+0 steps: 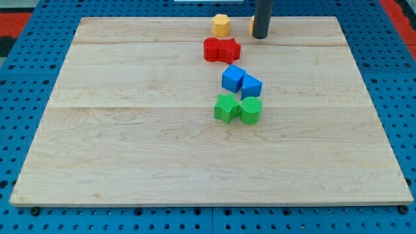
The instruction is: Move the red star bottom to the red circle
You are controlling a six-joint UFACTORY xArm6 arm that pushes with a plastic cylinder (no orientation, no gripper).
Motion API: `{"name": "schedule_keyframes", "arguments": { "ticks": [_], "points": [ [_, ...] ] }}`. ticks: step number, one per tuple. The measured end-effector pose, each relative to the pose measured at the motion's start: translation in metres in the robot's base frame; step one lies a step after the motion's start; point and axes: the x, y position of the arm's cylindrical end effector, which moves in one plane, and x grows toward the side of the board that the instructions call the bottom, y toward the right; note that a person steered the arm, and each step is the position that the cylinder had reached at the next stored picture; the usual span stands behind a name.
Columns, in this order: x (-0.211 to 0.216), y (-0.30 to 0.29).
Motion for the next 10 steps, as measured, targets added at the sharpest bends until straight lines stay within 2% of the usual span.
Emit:
{"name": "schedule_keyframes", "arguments": {
  "ticks": [3, 4, 6, 8, 10],
  "points": [
    [0.003, 0.0],
    [0.022, -0.009],
    [0.045, -0.06],
    [0.095, -0.069],
    [0.098, -0.132]
  ]
}}
